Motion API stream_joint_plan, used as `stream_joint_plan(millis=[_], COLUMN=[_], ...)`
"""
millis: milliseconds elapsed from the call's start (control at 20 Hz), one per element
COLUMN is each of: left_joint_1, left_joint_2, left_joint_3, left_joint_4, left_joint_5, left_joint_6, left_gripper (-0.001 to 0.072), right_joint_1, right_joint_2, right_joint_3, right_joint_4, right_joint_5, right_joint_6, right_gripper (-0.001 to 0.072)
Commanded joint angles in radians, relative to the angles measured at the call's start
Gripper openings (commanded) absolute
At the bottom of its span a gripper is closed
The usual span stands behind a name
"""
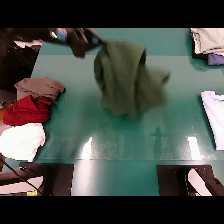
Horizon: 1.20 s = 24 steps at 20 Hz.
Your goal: Fold the shirts.
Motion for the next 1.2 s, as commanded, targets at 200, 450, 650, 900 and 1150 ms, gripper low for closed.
stream_joint_plan(millis=[200,450,650,900,1150], left_joint_1=[0.128,0.137,0.127,0.032,-0.064], left_joint_2=[-0.095,-0.03,0.088,0.109,0.109], left_joint_3=[-0.157,-0.402,-0.761,-0.966,-0.967], left_joint_4=[0.234,0.255,0.237,0.042,0.064], left_joint_5=[0.004,-0.159,-0.052,0.044,0.229], left_joint_6=[-0.327,-0.371,-0.387,-0.294,-0.391], left_gripper=[0.0624,0.0612,0.0612,0.0612,0.0518], right_joint_1=[0.001,0.001,0.001,0.001,0.001], right_joint_2=[-0.032,-0.074,-0.109,-0.115,-0.11], right_joint_3=[0.009,0.009,0.009,0.009,0.009], right_joint_4=[0.0,0.007,0.008,0.008,0.008], right_joint_5=[0.046,0.092,0.138,0.135,0.151], right_joint_6=[0.0,0.0,-0.001,0.0,0.0], right_gripper=[0.0018,0.0018,0.0018,0.0017,0.0018])
